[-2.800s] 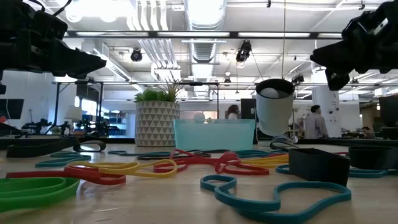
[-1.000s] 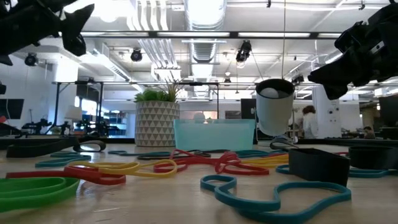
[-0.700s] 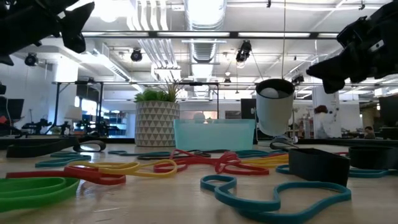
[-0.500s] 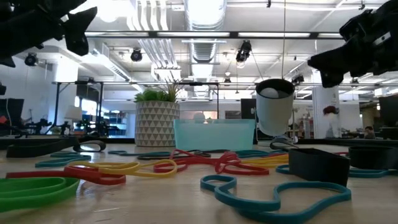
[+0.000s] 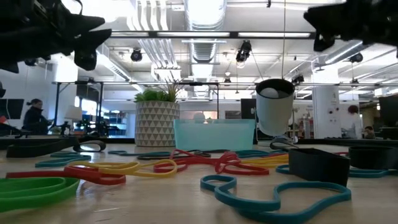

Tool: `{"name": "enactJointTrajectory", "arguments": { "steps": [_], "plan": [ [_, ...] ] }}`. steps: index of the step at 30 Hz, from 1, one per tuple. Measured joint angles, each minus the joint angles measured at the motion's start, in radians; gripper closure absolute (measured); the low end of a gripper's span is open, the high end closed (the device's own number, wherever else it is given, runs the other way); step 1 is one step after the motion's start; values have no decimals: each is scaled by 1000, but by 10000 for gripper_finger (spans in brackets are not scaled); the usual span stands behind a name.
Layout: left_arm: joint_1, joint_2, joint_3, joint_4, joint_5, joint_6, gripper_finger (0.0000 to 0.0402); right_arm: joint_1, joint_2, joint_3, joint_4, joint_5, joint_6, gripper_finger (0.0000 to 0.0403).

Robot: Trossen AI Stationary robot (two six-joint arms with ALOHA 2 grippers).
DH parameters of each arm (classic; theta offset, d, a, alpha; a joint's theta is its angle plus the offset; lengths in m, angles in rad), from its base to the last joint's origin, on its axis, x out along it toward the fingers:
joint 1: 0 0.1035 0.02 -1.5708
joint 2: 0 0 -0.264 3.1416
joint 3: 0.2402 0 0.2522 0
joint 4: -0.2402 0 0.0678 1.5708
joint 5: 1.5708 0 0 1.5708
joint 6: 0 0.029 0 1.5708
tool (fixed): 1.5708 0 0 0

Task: Pick and place rubber bands into bin
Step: Put the black rubber band into the green bin

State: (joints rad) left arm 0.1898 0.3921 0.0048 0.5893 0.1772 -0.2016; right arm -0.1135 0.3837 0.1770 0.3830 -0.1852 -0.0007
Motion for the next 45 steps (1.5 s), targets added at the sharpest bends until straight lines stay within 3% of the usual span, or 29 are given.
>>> {"name": "enactJointTrajectory", "arguments": {
  "steps": [4,12,18,22,29,36,45],
  "plan": [
    [0,29,0,10,-2,1,260,0,124,150,-148,8,-42,346],
    [0,78,0,9,-3,60,260,0,466,431,-613,191,39,346],
    [0,125,0,9,-28,62,260,24,703,523,-698,251,102,346],
    [0,153,0,9,-29,62,260,74,830,578,-743,353,98,346],
    [0,206,0,4,-29,61,260,187,892,660,-887,533,159,346],
    [0,260,0,77,-29,61,260,214,883,646,-952,460,264,341],
    [0,318,3,111,-28,52,260,209,954,595,-948,510,286,277]
  ]
}}
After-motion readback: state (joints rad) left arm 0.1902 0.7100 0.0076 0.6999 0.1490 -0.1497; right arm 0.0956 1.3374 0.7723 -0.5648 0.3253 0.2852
